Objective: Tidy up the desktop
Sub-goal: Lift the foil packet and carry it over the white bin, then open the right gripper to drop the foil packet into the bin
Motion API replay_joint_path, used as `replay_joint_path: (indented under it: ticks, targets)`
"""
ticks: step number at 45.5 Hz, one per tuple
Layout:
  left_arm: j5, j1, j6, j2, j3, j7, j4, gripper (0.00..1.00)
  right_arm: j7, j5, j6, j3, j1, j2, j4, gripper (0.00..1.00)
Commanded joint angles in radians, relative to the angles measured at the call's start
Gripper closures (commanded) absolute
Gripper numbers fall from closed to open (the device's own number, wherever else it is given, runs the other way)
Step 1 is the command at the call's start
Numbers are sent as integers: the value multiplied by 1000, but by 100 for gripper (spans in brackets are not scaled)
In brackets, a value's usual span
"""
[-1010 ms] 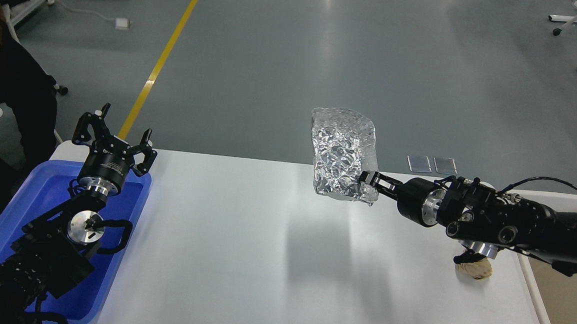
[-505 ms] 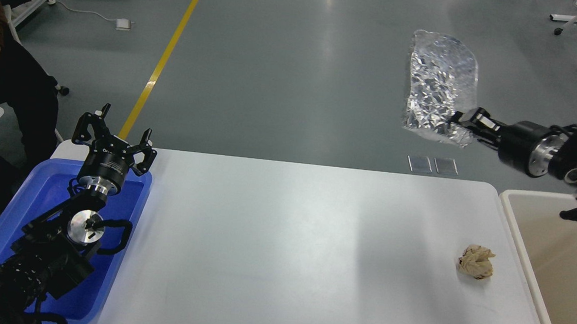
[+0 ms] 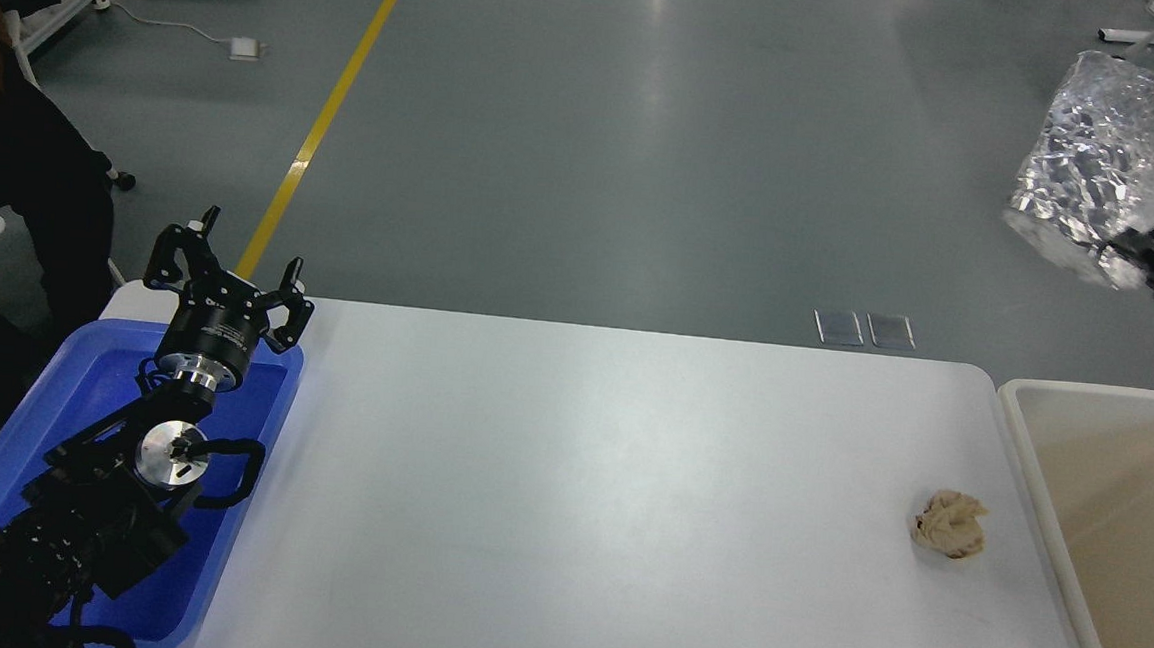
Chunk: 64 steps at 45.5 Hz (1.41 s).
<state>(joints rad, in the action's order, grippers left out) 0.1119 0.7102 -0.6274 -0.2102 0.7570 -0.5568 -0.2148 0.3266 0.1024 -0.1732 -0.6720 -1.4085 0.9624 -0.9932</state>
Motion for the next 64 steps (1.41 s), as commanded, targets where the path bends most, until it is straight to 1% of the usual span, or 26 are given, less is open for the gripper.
replay_joint_path:
  ticks: [1, 9, 18, 23, 26, 37, 51, 63, 64]
  targets:
    - [0, 0, 0, 0, -1, 0, 0, 0, -121, -157, 3, 0, 155, 13, 169, 100]
    - [0, 0, 0, 0, 1, 0, 0, 0, -185, -205, 1, 5, 259, -1, 275, 100]
    - [0, 0, 0, 0, 1, 0, 0, 0, -297, -243, -2, 9, 358, -51, 402, 100]
    - [0, 0, 0, 0, 1, 0, 0, 0, -342, -256, -3, 12, 405, -86, 468, 100]
    - [0, 0, 0, 0, 1, 0, 0, 0, -359, -268, -3, 14, 431, -106, 493, 100]
    - [0, 0, 0, 0, 1, 0, 0, 0, -363, -290, -12, 35, 506, -191, 510, 100]
    - [0, 0, 0, 0, -1, 0, 0, 0, -362, -273, -12, 206, 694, -307, 627, 100]
    - [0, 0, 0, 0, -1, 0, 0, 0, -362, -277, -22, 215, 707, -337, 651, 100]
    - [0, 0, 0, 0, -1, 0, 0, 0, -362, -277, -26, 215, 707, -337, 651, 94]
